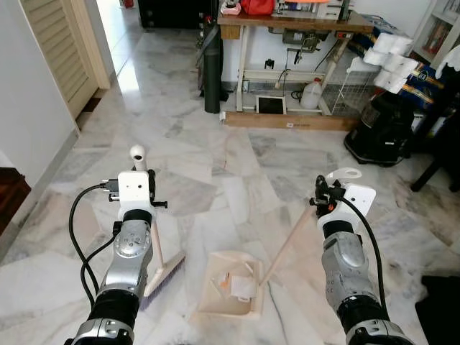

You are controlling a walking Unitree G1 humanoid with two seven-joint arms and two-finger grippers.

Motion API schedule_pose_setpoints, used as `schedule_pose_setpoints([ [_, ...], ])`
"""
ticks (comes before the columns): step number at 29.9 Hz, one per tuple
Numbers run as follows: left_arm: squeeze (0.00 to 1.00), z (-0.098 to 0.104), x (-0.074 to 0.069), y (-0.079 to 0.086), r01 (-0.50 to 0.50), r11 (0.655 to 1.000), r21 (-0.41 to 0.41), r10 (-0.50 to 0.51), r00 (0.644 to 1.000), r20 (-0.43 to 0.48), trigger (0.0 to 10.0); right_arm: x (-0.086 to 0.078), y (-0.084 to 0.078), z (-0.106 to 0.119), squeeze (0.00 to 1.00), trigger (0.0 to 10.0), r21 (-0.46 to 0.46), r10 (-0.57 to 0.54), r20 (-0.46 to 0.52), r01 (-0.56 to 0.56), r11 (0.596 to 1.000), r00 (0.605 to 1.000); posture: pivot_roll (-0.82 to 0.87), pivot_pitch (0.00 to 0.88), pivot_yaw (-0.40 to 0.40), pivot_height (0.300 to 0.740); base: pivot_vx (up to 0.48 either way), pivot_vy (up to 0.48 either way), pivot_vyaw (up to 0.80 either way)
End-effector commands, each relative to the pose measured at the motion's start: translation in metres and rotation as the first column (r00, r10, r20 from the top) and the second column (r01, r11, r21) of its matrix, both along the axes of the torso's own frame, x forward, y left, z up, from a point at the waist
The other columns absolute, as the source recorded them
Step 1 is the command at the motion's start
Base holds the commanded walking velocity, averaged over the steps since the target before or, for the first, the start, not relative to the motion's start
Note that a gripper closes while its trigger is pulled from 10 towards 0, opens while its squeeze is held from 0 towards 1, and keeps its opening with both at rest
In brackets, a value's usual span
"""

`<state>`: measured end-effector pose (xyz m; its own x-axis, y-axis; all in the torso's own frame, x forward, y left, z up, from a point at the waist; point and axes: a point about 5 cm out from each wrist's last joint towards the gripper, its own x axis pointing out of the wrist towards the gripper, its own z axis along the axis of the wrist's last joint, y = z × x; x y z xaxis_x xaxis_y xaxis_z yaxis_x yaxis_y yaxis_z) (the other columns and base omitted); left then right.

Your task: Sweep floor

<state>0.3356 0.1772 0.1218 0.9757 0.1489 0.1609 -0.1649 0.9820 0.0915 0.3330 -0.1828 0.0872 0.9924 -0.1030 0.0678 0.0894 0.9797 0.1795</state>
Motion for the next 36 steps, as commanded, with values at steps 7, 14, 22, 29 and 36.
schedule_pose_setpoints([
  [7, 0.0, 0.0068, 0.0, -0.0018, -0.004, 1.0, -0.007, 0.004, 0.999, 0.041, 10.0, 0.0053, -0.0018, 0.0122, 0.0, 10.0, -0.005, 0.0, 0.042, 0.0, 1.0, 0.999, 0.07, 0.0, -0.063, 0.74, -0.288, 0.0, 0.0],
  [14, 0.0, 0.0059, -0.0008, -0.0017, -0.006, 1.0, -0.009, 0.007, 0.999, 0.039, 10.0, 0.0052, -0.0024, 0.0122, 0.0, 10.0, -0.008, 0.0, 0.041, 0.0, 1.0, 0.999, 0.07, 0.0, -0.065, 0.74, -0.29, 0.0, 0.0],
  [22, 0.0, 0.0062, -0.0005, -0.0012, -0.009, 1.0, -0.011, 0.009, 0.999, 0.04, 10.0, 0.0055, -0.0016, 0.0125, 0.0, 10.0, -0.008, 0.003, 0.04, -0.003, 1.0, 0.999, 0.07, 0.0, -0.066, 0.74, -0.29, 0.0, 0.0],
  [29, 0.0, 0.0071, -0.0002, -0.0007, -0.008, 1.0, -0.012, 0.009, 0.999, 0.042, 10.0, 0.0059, -0.0007, 0.0127, 0.0, 10.0, -0.008, 0.003, 0.039, -0.002, 1.0, 0.999, 0.07, 0.0, -0.063, 0.74, -0.289, 0.0, 0.0],
  [36, 0.0, 0.0075, 0.0001, -0.0004, -0.008, 1.0, -0.009, 0.008, 0.999, 0.042, 10.0, 0.0059, -0.0005, 0.0122, 0.0, 10.0, -0.006, 0.0, 0.038, 0.0, 1.0, 0.999, 0.07, 0.0, -0.062, 0.74, -0.291, 0.0, 0.0],
])
